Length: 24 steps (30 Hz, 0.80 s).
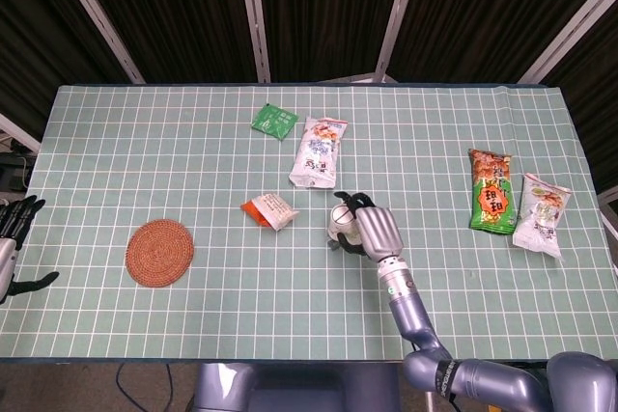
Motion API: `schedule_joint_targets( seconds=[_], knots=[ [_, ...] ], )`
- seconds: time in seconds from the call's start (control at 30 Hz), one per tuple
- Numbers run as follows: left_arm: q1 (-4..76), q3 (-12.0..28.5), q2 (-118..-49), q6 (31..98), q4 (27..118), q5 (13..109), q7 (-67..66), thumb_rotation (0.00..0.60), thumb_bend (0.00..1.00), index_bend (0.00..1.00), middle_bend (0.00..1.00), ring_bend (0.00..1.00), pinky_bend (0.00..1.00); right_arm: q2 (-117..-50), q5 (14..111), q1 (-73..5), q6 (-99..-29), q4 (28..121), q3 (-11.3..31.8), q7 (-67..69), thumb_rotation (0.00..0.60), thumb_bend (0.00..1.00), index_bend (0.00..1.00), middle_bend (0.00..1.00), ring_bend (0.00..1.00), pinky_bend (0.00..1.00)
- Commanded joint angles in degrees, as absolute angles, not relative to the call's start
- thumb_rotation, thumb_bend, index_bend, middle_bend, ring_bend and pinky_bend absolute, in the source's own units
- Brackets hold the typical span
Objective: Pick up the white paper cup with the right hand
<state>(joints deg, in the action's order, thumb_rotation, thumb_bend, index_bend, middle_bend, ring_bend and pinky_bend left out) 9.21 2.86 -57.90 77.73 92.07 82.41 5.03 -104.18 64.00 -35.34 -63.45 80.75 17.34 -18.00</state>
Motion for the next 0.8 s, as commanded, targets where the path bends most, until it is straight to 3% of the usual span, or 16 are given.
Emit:
schedule_joint_targets(
  seconds=[0.03, 0.6, 0.8],
  knots=[
    [9.2, 2.9, -57.9, 77.7, 92.0, 82.4, 5.0, 0.6, 0.0, 0.0, 0.0, 0.0, 0.0, -104.8, 64.2, -35.6, -63.8, 80.6, 16.8, -18.4, 0.6, 0.34, 0.17, 0.34, 0.16, 0.5],
    [9.2, 2.8, -57.7, 77.8, 92.2, 82.4, 5.3, 0.6, 0.0, 0.0, 0.0, 0.0, 0.0, -108.3, 65.9, -36.0, -65.1, 77.6, 14.3, -19.2, 0.6, 0.34, 0.16, 0.34, 0.15, 0.45],
    [9.2, 2.8, -57.6, 77.7, 92.1, 82.4, 5.5, 0.6, 0.0, 0.0, 0.0, 0.0, 0.0, -108.2, 66.3, -35.7, -65.2, 77.3, 13.1, -20.7, 0.6, 0.27, 0.04, 0.2, 0.07, 0.36]
  ],
)
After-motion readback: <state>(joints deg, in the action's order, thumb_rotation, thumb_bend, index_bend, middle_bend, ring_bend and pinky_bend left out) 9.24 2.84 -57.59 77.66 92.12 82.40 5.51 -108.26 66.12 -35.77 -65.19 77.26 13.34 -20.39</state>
